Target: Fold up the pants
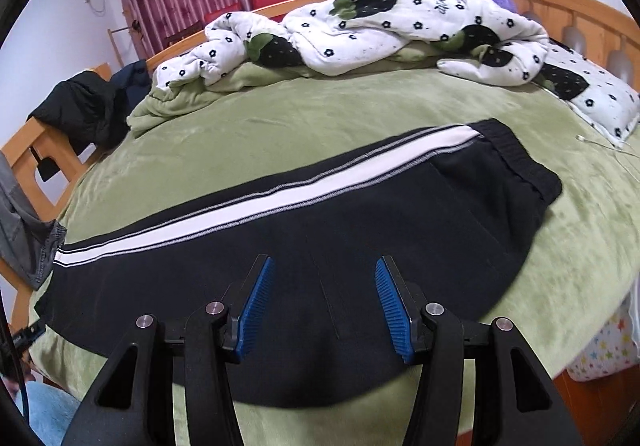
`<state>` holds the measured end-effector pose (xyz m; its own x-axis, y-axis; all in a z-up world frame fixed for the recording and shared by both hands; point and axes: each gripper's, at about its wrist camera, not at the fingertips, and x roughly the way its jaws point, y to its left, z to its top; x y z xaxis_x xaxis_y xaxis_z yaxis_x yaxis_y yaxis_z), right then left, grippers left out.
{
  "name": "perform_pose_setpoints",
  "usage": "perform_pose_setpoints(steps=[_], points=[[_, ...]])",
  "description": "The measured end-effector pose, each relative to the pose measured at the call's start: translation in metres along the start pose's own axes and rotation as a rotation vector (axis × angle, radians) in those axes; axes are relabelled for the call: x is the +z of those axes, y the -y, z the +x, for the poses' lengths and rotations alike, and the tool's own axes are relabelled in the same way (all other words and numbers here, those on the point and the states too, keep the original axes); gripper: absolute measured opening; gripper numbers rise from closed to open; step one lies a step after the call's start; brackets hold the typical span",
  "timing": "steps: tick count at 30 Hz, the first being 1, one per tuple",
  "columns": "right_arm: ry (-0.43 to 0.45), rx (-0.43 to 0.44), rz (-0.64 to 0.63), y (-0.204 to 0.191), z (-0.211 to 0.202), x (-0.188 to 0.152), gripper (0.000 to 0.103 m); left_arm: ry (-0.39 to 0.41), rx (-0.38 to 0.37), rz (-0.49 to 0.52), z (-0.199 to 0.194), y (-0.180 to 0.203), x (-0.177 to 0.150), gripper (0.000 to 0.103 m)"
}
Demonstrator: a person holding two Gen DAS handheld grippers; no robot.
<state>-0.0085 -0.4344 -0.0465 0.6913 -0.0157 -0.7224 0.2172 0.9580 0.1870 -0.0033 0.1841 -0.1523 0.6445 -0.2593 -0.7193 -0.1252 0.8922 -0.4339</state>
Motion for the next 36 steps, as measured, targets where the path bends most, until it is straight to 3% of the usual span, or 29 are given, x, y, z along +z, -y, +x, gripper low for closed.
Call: perform_pose_setpoints(steps=[5, 8, 10, 14, 17, 19, 21, 27, 32, 36], points=[[0.003, 0.001, 0.0, -0.01, -0.011, 0.005, 0.053, 0.024, -0.024, -0.136, 0.011, -0.044, -0.005, 0.056], [0.03, 0.008, -0.008, -0.024, -0.026, 0.016, 0.053, 0.065, -0.084, -0.208, 0.025, -0.063, 0.007, 0.056], [0.04, 0.023, -0.007, -0.033, -0.033, 0.024, 0.053, 0.08, -0.081, -0.226, 0.035, -0.068, 0.021, 0.053], [0.043, 0.055, 0.009, -0.051, -0.04, 0.037, 0.053, 0.081, -0.031, -0.315, 0.051, -0.085, 0.046, 0.036], [0.026, 0.082, 0.013, -0.06, -0.035, 0.037, 0.053, 0.087, -0.05, -0.393, 0.052, -0.098, 0.051, 0.029], [0.01, 0.075, 0.004, -0.064, -0.028, 0.033, 0.053, 0.072, -0.015, -0.389, 0.054, -0.097, 0.056, 0.026], [-0.013, 0.073, -0.006, -0.065, -0.02, 0.029, 0.053, 0.056, 0.034, -0.334, 0.052, -0.088, 0.063, 0.011], [-0.054, 0.089, -0.051, -0.065, 0.002, 0.032, 0.053, 0.097, 0.18, -0.097, 0.021, -0.026, 0.092, 0.01], [-0.029, 0.085, -0.146, -0.065, 0.013, 0.06, 0.053, 0.161, 0.253, 0.166, -0.006, 0.073, 0.105, 0.01], [0.053, 0.075, -0.161, -0.044, 0.016, 0.069, 0.053, 0.192, 0.232, 0.356, -0.003, 0.166, 0.092, 0.01]])
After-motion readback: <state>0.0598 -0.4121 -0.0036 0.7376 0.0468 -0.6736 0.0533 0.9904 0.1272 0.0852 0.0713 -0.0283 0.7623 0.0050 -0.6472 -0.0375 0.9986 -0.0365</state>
